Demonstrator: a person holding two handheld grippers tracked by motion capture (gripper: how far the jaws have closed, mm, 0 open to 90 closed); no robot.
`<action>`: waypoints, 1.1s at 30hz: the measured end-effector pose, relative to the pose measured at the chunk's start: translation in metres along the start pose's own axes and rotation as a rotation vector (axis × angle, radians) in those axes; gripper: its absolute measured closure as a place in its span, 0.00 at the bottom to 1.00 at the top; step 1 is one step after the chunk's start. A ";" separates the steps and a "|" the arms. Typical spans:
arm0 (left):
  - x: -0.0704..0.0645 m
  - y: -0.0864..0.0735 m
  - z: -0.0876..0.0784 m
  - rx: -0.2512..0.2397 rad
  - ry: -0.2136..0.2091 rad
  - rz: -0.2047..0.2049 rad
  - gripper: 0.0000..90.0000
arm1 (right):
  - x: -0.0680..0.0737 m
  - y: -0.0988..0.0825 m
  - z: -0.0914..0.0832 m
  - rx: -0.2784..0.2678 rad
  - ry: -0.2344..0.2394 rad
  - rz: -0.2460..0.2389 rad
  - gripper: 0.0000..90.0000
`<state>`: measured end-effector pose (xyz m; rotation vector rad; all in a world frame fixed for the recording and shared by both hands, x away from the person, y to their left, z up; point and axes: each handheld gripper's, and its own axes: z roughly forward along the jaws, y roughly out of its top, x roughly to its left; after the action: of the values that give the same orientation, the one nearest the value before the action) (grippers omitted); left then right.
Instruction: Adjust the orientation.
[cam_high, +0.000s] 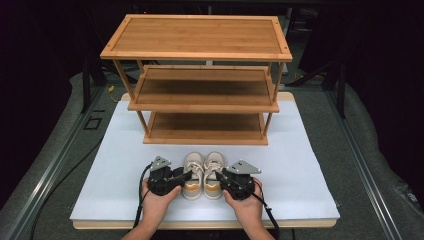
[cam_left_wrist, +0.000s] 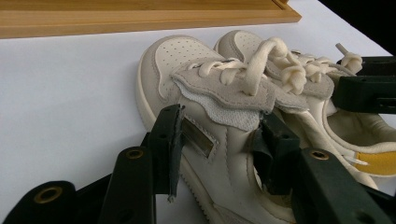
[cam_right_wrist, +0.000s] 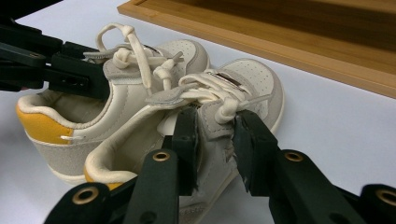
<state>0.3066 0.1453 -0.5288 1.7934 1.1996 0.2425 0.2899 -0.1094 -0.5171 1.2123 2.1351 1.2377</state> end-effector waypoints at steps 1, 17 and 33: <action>-0.001 0.000 0.000 0.002 0.001 -0.005 0.62 | 0.000 0.000 0.000 0.001 0.005 0.004 0.78; -0.001 -0.003 0.002 -0.034 -0.004 -0.029 0.60 | -0.002 0.000 -0.001 -0.004 -0.008 0.062 0.71; 0.000 -0.016 0.002 -0.120 -0.010 -0.090 0.57 | 0.002 -0.010 0.003 -0.060 -0.028 0.249 0.62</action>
<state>0.2975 0.1452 -0.5427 1.6312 1.2302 0.2476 0.2864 -0.1088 -0.5269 1.4950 1.9573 1.3667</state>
